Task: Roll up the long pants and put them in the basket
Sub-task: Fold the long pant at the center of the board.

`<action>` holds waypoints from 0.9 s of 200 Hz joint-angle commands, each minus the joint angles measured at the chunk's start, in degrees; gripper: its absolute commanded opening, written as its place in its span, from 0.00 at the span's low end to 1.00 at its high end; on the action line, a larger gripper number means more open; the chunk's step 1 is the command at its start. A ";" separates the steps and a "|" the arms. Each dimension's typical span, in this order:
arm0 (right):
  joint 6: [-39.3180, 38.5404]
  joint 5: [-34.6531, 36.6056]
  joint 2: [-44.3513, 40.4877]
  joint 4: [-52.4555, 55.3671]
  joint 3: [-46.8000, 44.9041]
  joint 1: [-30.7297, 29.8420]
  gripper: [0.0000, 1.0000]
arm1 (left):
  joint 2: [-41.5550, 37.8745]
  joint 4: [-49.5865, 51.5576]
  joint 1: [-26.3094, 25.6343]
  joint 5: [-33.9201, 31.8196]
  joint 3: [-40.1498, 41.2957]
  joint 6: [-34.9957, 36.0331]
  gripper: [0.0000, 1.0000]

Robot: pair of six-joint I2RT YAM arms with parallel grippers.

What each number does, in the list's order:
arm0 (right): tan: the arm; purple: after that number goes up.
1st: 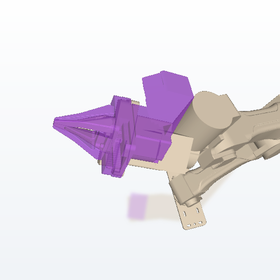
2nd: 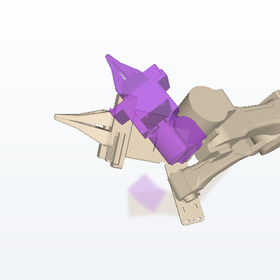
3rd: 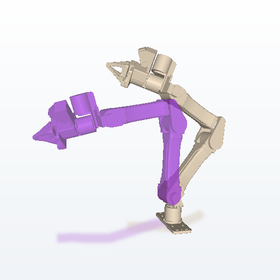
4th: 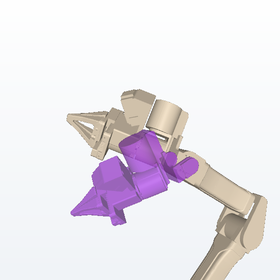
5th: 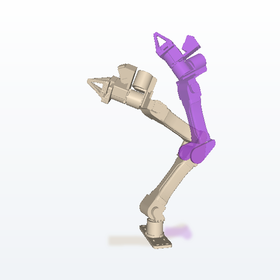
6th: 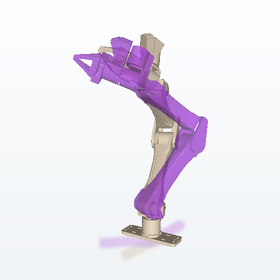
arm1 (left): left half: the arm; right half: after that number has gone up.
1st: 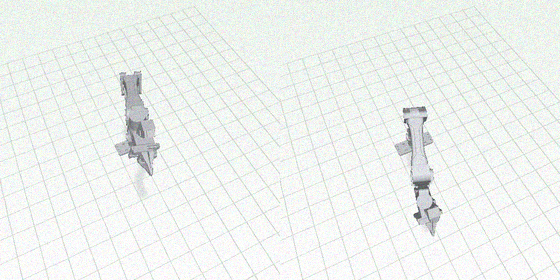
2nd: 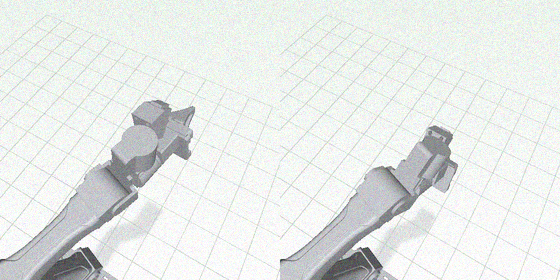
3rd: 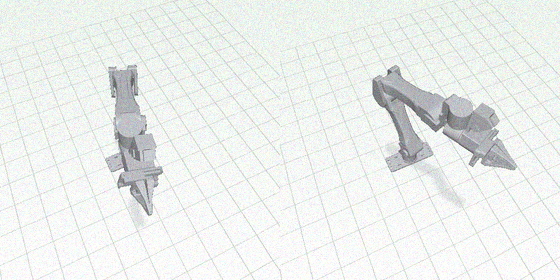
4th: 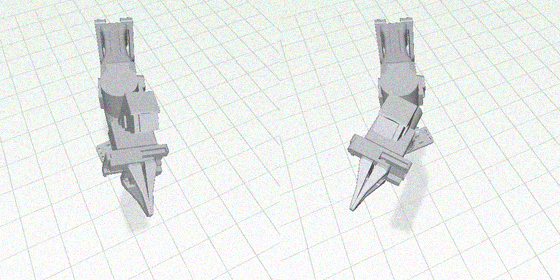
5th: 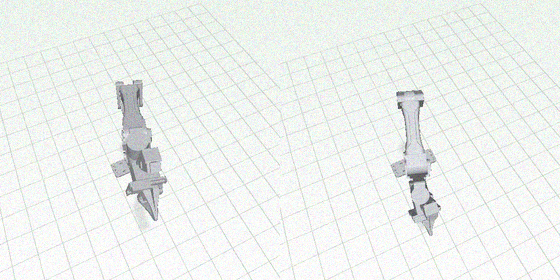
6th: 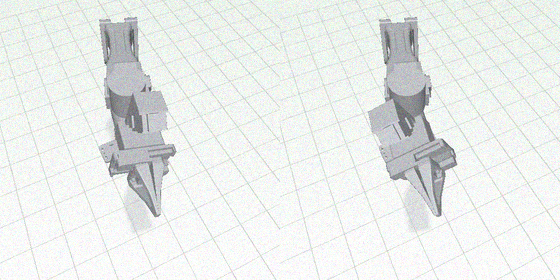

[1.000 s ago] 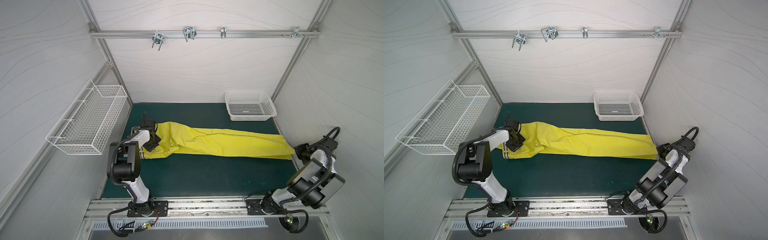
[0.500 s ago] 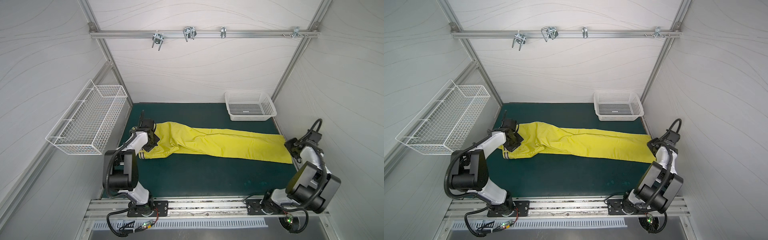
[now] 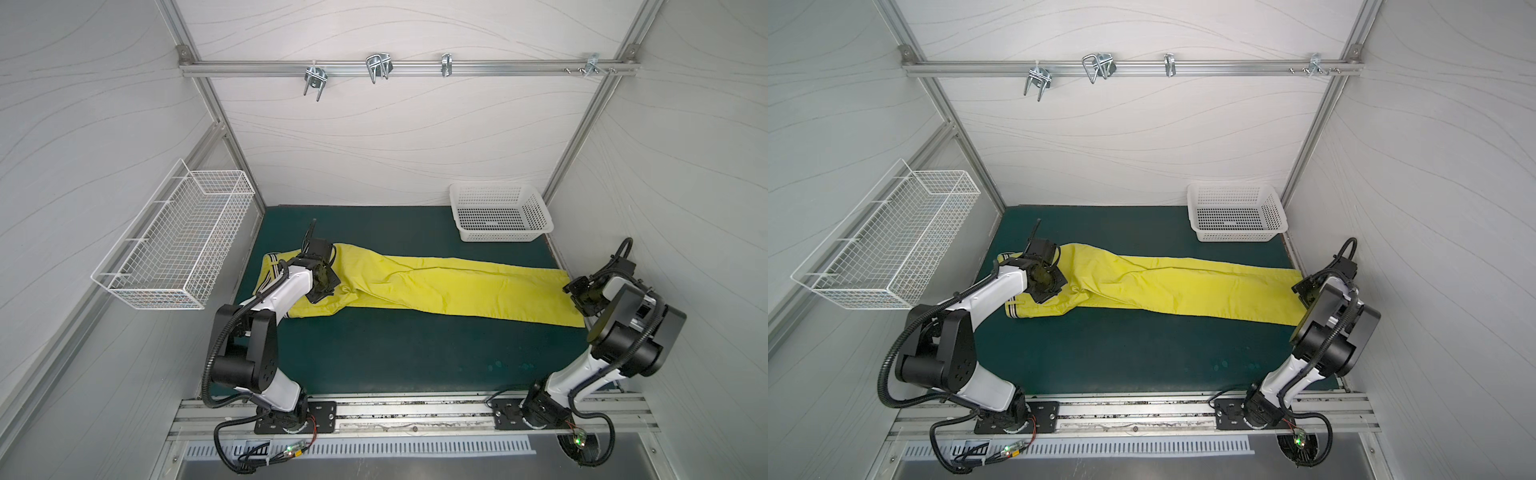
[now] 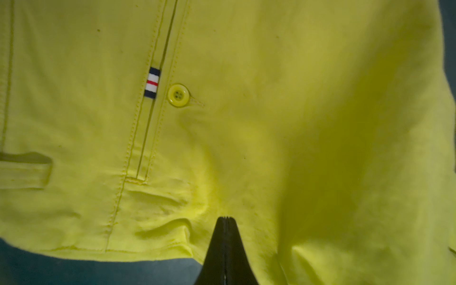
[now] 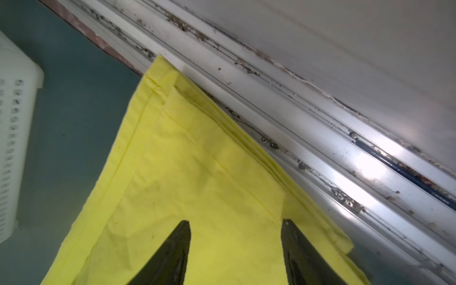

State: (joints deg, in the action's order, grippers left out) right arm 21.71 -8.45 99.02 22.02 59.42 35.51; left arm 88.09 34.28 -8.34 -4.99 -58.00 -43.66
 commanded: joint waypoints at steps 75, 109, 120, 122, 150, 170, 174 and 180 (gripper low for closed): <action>-1.15 0.95 -1.05 1.71 0.66 0.35 0.76 | -7.78 1.71 -1.50 2.08 -2.20 3.18 0.00; -2.19 4.49 -2.00 2.97 1.66 0.44 0.76 | -7.24 1.78 -1.51 2.77 -1.71 2.76 0.00; -2.56 4.43 -1.08 3.12 2.25 0.31 0.75 | -7.24 1.68 -1.53 2.97 -1.43 2.71 0.00; -2.62 4.48 -0.86 3.07 2.34 0.32 0.75 | -7.28 1.67 -1.51 2.97 -1.42 2.79 0.00; -3.71 6.28 0.83 2.81 2.63 -1.22 0.74 | -7.19 1.83 -1.51 3.02 -1.54 3.40 0.00; -4.05 6.10 1.83 2.53 2.98 -1.64 0.74 | -6.94 2.84 -1.51 2.81 -2.67 4.26 0.00; -4.09 5.77 2.18 2.44 3.13 -1.57 0.74 | -6.96 3.01 -1.51 2.80 -2.78 4.37 0.00; -4.05 5.52 2.75 2.56 3.39 -1.62 0.74 | -6.97 3.00 -1.52 2.69 -2.82 4.54 0.00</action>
State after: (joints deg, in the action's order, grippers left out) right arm 18.74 -3.75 99.66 24.08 61.10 34.11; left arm 80.86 36.16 -9.56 -1.93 -58.15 -41.01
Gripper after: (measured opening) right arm 0.744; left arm 0.050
